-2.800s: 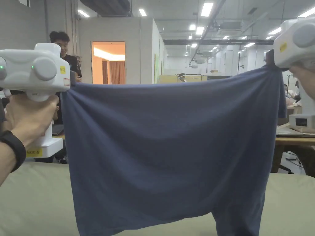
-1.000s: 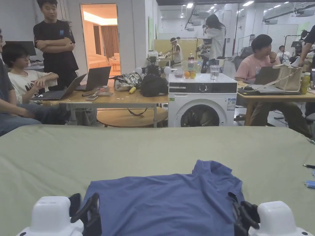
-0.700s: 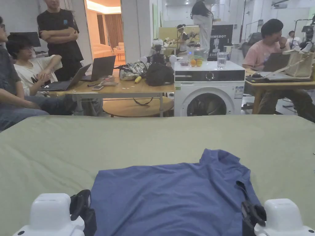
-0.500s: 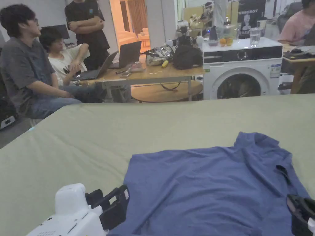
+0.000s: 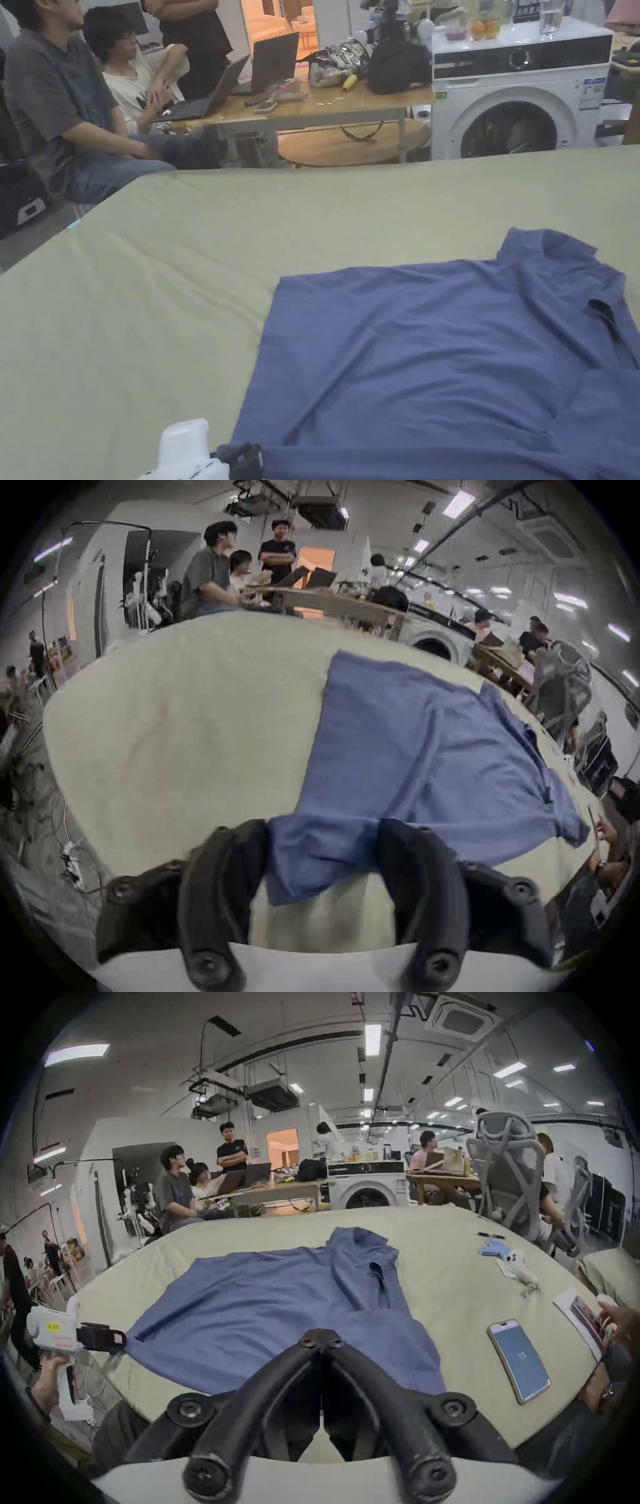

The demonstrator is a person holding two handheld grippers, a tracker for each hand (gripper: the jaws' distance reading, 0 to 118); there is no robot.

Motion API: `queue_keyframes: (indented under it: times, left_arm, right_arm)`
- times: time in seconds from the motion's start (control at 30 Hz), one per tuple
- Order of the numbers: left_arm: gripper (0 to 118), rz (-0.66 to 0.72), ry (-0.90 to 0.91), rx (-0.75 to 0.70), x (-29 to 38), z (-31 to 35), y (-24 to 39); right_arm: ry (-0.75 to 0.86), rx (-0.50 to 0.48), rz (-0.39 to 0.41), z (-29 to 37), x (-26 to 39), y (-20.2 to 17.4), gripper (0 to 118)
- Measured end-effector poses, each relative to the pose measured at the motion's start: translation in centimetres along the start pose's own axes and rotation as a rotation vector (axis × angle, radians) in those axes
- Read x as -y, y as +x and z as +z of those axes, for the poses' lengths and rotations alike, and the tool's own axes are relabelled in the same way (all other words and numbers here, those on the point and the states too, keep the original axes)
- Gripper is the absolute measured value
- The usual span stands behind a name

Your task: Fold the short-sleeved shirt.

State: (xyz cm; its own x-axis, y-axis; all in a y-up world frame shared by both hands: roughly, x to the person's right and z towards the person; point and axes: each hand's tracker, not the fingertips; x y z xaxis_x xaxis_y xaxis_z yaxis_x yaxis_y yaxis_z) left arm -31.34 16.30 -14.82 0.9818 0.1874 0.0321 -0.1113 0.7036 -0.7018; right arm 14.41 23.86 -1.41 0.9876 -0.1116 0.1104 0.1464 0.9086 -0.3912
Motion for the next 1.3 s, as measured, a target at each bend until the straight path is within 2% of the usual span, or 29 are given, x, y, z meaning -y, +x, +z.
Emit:
queue_keyframes:
  times: [0.03, 0.1, 0.17, 0.2, 0.27, 0.3, 0.33, 0.37, 0.43, 0.53, 0.57, 0.6, 0.63, 0.67, 0.7, 0.73, 0.8, 0.87, 0.97, 1.0, 1.03, 1.13, 1.3]
  left_arm:
    - [10, 0.027, -0.022, 0.027, 0.1, -0.4, 0.1]
    - [8, 0.021, 0.008, 0.036, 0.5, -0.3, 0.7]
    - [8, -0.066, -0.017, -0.003, 0.7, -0.9, 1.9]
    - [8, -0.105, -0.013, -0.02, 0.7, -1.0, 2.1]
    - [8, -0.097, -0.016, -0.011, 0.8, -1.0, 2.0]
    - [8, -0.095, -0.02, -0.008, 0.7, -1.0, 1.9]
    - [8, -0.091, -0.025, -0.004, 0.6, -1.1, 1.8]
    - [8, -0.086, -0.027, 0.0, 0.6, -0.9, 1.7]
    - [8, -0.089, -0.022, -0.003, 0.6, -0.9, 1.7]
    - [8, -0.103, -0.021, -0.005, 0.7, -0.8, 1.8]
    - [8, -0.101, -0.021, -0.005, 0.7, -0.8, 1.8]
    - [8, -0.099, -0.021, -0.005, 0.7, -0.8, 1.8]
    - [8, -0.097, -0.021, -0.003, 0.7, -0.4, 2.0]
    - [8, -0.095, -0.022, -0.001, 0.7, -0.3, 2.1]
    - [8, -0.096, -0.023, -0.001, 0.7, -0.3, 2.2]
    - [8, -0.098, -0.023, -0.003, 0.7, -0.3, 2.3]
    - [8, -0.115, -0.018, -0.014, 0.9, -0.5, 2.3]
    - [5, -0.139, -0.002, -0.032, 1.1, -0.1, 2.7]
    - [5, -0.205, 0.247, -0.06, 1.4, 4.5, 3.6]
    - [5, -0.208, 0.283, -0.039, 0.7, 5.6, 3.9]
    - [5, -0.201, 0.218, -0.033, 0.3, 6.2, 3.9]
    - [5, -0.239, 0.243, -0.046, -1.3, 8.0, 4.4]
    - [5, -0.16, 0.27, 0.002, -6.3, 5.6, 4.5]
  right_arm:
    - [-0.009, 0.017, 0.006, 0.2, 0.1, 0.3, 0]
    - [-0.029, 0.049, 0.011, 0.5, 0.4, 0.8, 0]
    - [-0.049, 0.096, 0.014, 0.9, 0.7, 1.7, 0]
    - [-0.056, 0.123, 0.002, 1.0, 0.9, 2.2, 1]
    - [-0.078, 0.179, -0.091, 1.0, 1.4, 3.5, 10]
    - [-0.097, 0.185, -0.14, 0.9, 1.7, 4.1, 35]
    - [-0.129, 0.189, -0.173, 0.5, 2.2, 5.0, 71]
    - [-0.156, 0.212, -0.183, 0.0, 2.6, 5.5, 77]
    - [-0.156, 0.228, -0.176, -0.7, 3.5, 5.7, 75]
    - [-0.22, 0.2, -0.235, -2.4, 4.8, 6.2, 73]
    - [-0.245, 0.192, -0.254, -3.1, 5.3, 6.3, 64]
    - [-0.275, 0.195, -0.257, -3.7, 5.8, 6.4, 49]
    - [-0.297, 0.197, -0.247, -4.5, 6.3, 6.5, 28]
    - [-0.334, 0.191, -0.226, -5.1, 6.7, 6.4, 22]
    - [-0.322, 0.231, -0.179, -5.1, 7.0, 6.2, 16]
    - [-0.293, 0.2, -0.164, -4.7, 6.9, 6.0, 12]
    - [-0.297, 0.162, -0.194, -4.6, 6.7, 6.4, 10]
    - [-0.28, 0.168, -0.174, -4.1, 6.5, 6.4, 9]
    - [-0.174, 0.198, -0.083, -1.8, 4.9, 5.4, 9]
    - [-0.149, 0.207, -0.079, -1.1, 4.1, 5.2, 9]
    - [-0.142, 0.201, -0.08, -0.7, 3.4, 5.1, 9]
    - [-0.082, 0.224, -0.05, 0.0, 1.1, 4.6, 9]
    - [-0.051, 0.195, -0.088, -4.2, -3.1, 5.5, 8]
